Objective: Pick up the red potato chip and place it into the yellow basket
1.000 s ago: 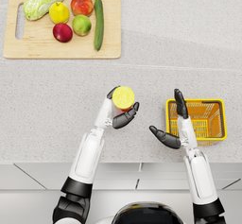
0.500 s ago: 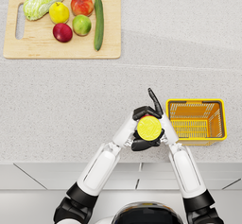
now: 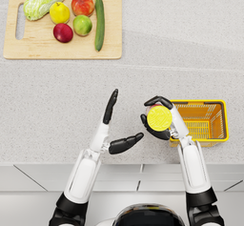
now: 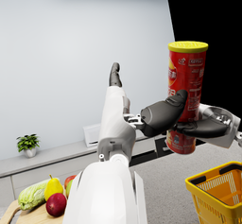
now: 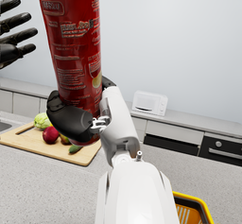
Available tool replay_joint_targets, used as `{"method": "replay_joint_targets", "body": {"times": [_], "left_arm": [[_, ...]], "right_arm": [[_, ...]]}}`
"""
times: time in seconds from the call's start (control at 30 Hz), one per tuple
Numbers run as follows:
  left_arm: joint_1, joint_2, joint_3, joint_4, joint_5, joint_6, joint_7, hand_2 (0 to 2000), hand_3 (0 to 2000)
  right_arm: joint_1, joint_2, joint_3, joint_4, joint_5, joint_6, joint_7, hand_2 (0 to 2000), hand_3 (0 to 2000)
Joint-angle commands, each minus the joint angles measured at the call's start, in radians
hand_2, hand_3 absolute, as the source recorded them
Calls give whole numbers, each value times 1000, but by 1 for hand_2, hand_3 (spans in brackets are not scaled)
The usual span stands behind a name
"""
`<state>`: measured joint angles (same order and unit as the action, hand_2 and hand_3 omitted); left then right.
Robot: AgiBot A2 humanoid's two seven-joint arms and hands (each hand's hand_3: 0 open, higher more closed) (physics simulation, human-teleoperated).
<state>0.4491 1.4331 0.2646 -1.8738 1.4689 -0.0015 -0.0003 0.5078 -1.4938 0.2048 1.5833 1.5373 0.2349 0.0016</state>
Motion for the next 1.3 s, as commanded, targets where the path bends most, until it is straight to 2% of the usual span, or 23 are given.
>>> {"method": "replay_joint_targets", "body": {"times": [0.03, 0.1, 0.2, 0.33, 0.43, 0.5, 0.57, 0.6, 0.63, 0.67, 0.7, 0.73, 0.77, 0.83, 0.93, 1.1, 1.3], "left_arm": [[-57, -5, -256, -72, 0, 0, 0, 0, 0], [-80, -2, -279, -49, -1, 1, 0, 0, 0], [-73, -1, -286, 19, -1, 1, 0, 0, 0], [-65, 2, -274, 88, -1, 1, 0, 0, 0], [-65, 4, -278, 102, -1, 1, 0, 0, 0], [-76, 5, -275, 90, -1, 1, 0, 0, 0], [-68, 5, -283, 104, -1, 1, 0, 0, 0], [-65, 6, -284, 102, -1, 1, 0, 0, 0], [-77, 7, -279, 102, -1, 1, 0, 0, 0], [-77, 7, -280, 103, -1, 1, 0, 0, 0], [-77, 7, -281, 104, -1, 1, 0, 0, 0], [-77, 8, -282, 104, -1, 1, 0, 0, 0], [-33, 9, -283, 120, -1, 1, 0, 0, 0], [31, 8, -298, 148, -1, 1, 0, 0, 0], [113, 2, -328, 210, -1, 1, 0, 0, 0], [92, 2, -414, 232, -1, 1, 0, 0, 0], [66, 6, -405, 239, -1, 2, 0, 0, 0]], "right_arm": [[13, -1, -191, 51, 0, 13, 0, 2000, 2000], [-12, -1, -281, 71, 0, 20, -2, 2000, 2000], [-32, -3, -390, 67, -1, -8, 0, 2000, 2000], [-87, -12, -445, 18, -1, -11, -2, 2000, 2000], [-97, -12, -452, -48, -1, 7, -198, 2000, 2000], [-110, -14, -440, -76, -1, -5, -268, 2000, 2000], [-110, -11, -425, -78, -1, 9, -307, 2000, 2000], [-110, -10, -429, -70, -1, 33, -317, 639, 1673], [-104, -8, -428, -62, -1, 2, -328, 0, 1347], [-101, -7, -423, -57, -1, -39, -334, 0, 1020], [-102, -7, -410, -31, -2, -94, -240, 0, 693], [-105, -8, -401, -2, -2, -125, -173, 0, 367], [-100, -5, -385, 33, -2, -155, -125, 0, 40], [-57, 12, -364, 74, -2, -194, -65, 0, 0], [18, 30, -371, 34, -2, -220, -25, 0, 0], [5, 27, -380, -9, -2, -232, -6, 0, 0], [-11, 25, -380, -10, -2, -234, -2, 0, 0]]}}
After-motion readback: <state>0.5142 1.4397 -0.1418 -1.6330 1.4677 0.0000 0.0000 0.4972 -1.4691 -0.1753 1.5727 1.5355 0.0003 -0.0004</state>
